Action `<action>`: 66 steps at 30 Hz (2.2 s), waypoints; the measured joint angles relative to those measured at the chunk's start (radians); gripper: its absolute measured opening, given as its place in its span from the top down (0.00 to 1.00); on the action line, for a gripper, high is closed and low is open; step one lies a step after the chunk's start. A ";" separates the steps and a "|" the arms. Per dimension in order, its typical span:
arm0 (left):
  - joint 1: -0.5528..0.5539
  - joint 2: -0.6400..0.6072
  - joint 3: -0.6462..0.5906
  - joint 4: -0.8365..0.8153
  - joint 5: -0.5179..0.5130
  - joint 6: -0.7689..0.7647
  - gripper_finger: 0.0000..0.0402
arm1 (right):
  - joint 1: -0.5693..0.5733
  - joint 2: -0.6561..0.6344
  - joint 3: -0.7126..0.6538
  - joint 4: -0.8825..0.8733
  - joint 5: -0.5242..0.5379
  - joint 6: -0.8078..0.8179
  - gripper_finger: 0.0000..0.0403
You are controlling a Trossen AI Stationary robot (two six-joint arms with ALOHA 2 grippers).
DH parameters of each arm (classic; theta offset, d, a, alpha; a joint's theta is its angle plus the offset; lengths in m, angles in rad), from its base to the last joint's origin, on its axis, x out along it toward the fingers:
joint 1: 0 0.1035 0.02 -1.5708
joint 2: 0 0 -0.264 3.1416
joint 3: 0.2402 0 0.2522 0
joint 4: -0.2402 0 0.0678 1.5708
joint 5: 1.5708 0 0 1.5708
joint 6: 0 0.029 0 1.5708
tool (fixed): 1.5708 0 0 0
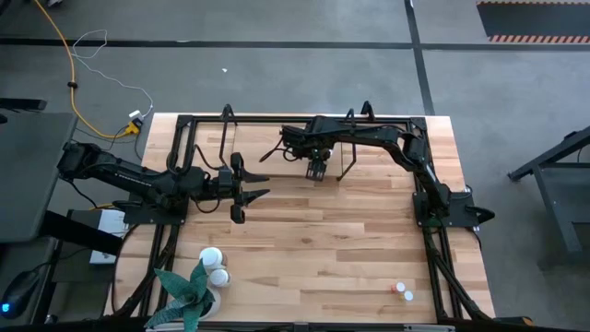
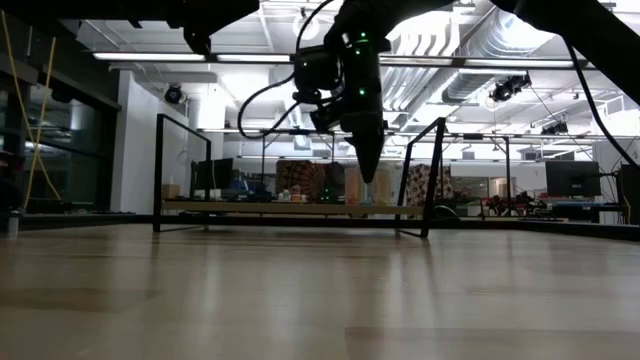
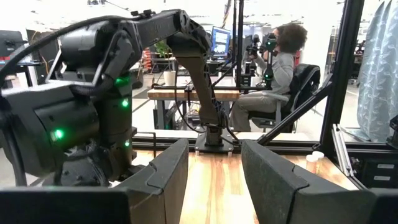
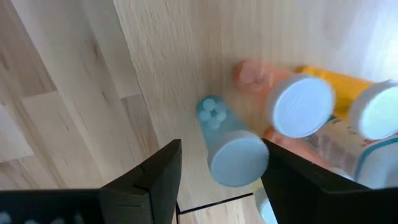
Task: Pick and place medicine bottles onto shelf by color
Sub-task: Put the blue pill bottle on the shelf, then put the pink pill bottle on the shelf
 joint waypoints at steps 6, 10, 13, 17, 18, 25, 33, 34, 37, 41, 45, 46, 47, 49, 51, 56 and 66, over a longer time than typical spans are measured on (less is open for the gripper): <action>0.000 0.000 0.000 0.000 0.000 0.000 0.65 | 0.000 0.000 0.093 -0.010 0.009 -0.013 0.51; 0.000 0.000 0.000 -0.007 0.000 0.000 0.65 | -0.001 0.000 0.191 -0.061 0.013 -0.013 0.51; 0.000 0.000 0.000 -0.010 0.000 0.000 0.65 | -0.001 -0.001 0.279 -0.110 0.013 -0.011 0.51; 0.000 0.000 0.000 -0.020 0.000 0.000 0.65 | 0.008 -0.001 0.388 -0.196 -0.026 0.020 0.51; 0.000 0.000 0.000 -0.023 0.000 0.000 0.65 | 0.013 -0.002 0.404 -0.221 -0.037 0.032 0.51; 0.000 0.000 0.000 -0.052 0.000 0.000 0.65 | 0.096 -0.188 0.176 -0.238 -0.099 0.119 0.51; 0.000 0.000 0.000 -0.053 0.000 0.000 0.65 | 0.300 -0.604 -0.365 -0.080 -0.098 0.429 0.51; 0.000 0.000 0.000 -0.053 0.000 0.000 0.65 | 0.338 -0.659 -0.429 -0.055 -0.099 0.500 0.51; 0.000 0.000 0.000 -0.053 -0.004 0.000 0.65 | 0.478 -0.806 -0.587 0.014 -0.102 0.728 0.51; 0.000 0.000 0.000 -0.053 -0.032 0.000 0.65 | 0.691 -0.903 -0.705 0.072 -0.103 1.046 0.51; 0.000 0.000 0.000 -0.053 -0.053 0.000 0.65 | 0.883 -0.872 -0.727 0.068 -0.139 1.317 0.51; 0.000 0.000 0.000 -0.054 -0.057 0.000 0.65 | 0.922 -0.851 -0.725 0.068 -0.153 1.376 0.51; 0.000 0.000 0.000 -0.055 -0.058 0.000 0.65 | 0.959 -0.831 -0.725 0.071 -0.170 1.438 0.51; 0.000 0.000 0.000 -0.056 -0.060 0.000 0.65 | 1.017 -0.792 -0.721 0.073 -0.231 1.577 0.51; 0.000 0.000 0.000 -0.060 -0.060 0.000 0.65 | 1.065 -0.751 -0.720 0.084 -0.305 1.706 0.51; 0.000 0.000 0.000 -0.060 -0.060 -0.002 0.65 | 1.145 -0.672 -0.720 0.107 -0.396 1.859 0.51; 0.000 0.000 0.000 -0.068 -0.060 -0.001 0.65 | 1.138 -0.638 -0.857 0.413 -0.429 1.794 0.51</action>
